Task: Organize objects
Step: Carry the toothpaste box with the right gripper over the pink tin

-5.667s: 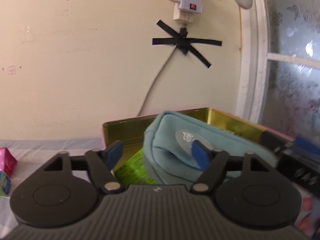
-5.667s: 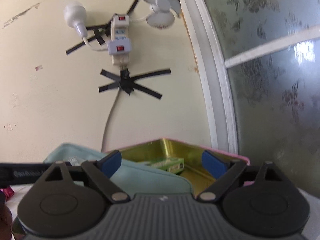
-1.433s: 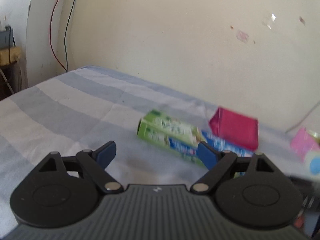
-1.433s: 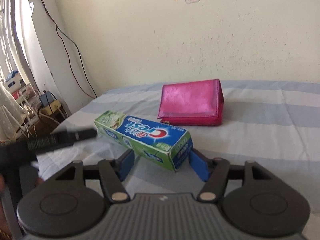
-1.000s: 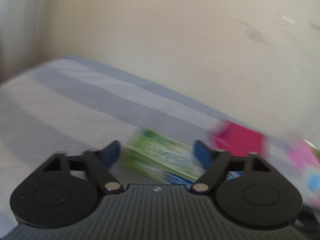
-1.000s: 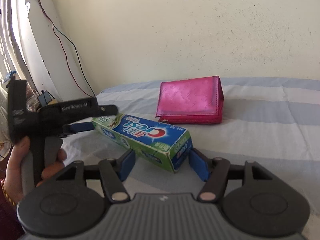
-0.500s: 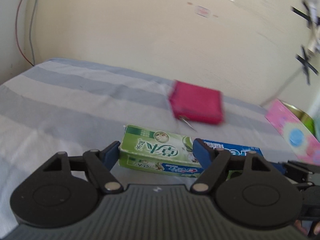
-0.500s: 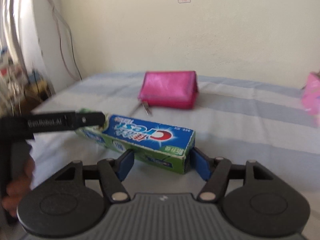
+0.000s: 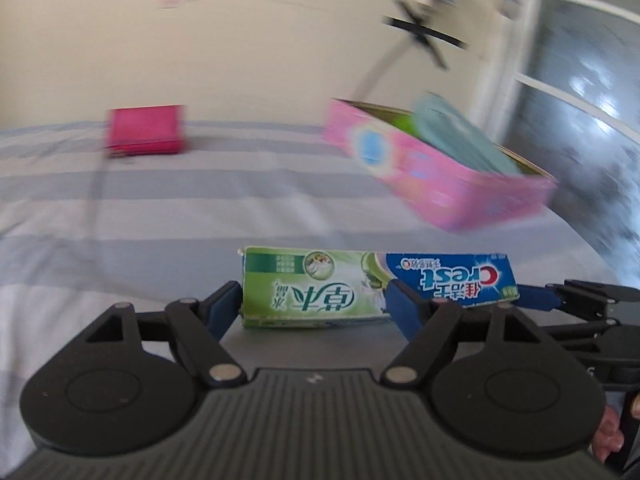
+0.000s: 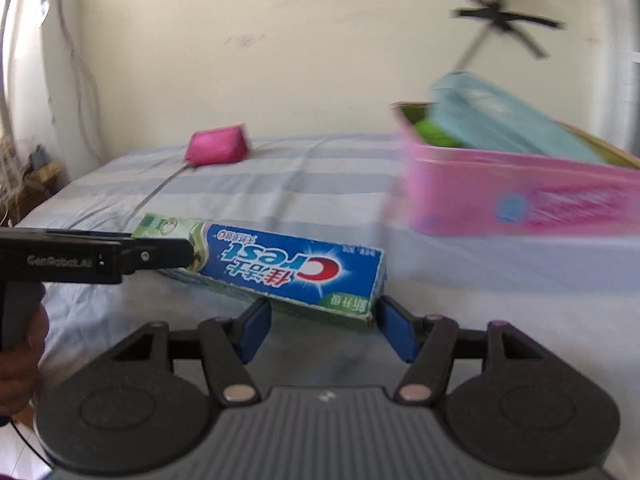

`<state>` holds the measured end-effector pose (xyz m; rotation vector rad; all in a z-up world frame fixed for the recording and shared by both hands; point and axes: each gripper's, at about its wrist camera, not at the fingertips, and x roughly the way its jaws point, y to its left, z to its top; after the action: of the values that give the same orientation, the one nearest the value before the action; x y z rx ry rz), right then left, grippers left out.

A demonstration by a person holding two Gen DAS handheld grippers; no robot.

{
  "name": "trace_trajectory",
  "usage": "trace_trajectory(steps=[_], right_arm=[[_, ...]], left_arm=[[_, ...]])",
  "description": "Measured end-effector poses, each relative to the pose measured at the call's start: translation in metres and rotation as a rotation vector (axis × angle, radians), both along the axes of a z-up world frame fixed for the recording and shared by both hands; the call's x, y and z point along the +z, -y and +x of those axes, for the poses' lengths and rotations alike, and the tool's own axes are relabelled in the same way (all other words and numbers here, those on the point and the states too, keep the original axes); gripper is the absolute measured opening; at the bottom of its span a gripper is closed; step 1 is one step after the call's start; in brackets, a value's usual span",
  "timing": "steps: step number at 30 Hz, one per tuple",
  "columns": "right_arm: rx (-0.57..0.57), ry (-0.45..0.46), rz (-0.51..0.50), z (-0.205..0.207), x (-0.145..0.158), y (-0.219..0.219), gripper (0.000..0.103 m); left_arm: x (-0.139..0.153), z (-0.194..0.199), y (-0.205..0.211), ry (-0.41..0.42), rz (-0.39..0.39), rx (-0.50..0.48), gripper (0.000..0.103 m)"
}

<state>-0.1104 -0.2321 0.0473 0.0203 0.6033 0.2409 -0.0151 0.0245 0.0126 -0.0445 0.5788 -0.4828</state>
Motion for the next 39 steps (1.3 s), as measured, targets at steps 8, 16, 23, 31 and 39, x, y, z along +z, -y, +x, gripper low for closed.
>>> trace_trajectory(steps=[8,16,23,31,39], right_arm=[[-0.144,0.016,0.088,-0.023,-0.007,0.056,0.065],[-0.178,0.072,0.129,-0.025,-0.017,0.062,0.073],[-0.179,0.111,0.101,-0.03,-0.023,0.062,0.084],[-0.177,0.132,0.076,-0.029,-0.02,0.066,0.088],[-0.119,0.143,0.008,-0.022,-0.017,0.055,0.089]], left_arm=[[-0.001,-0.007,0.056,-0.01,0.038,-0.113,0.088],[-0.01,-0.013,0.081,0.011,0.191,-0.1,0.09],[-0.008,-0.012,0.077,-0.004,0.184,-0.089,0.09],[-0.001,-0.014,0.075,0.03,0.196,-0.088,0.091],[0.002,-0.014,0.08,0.084,0.205,-0.134,0.095]])
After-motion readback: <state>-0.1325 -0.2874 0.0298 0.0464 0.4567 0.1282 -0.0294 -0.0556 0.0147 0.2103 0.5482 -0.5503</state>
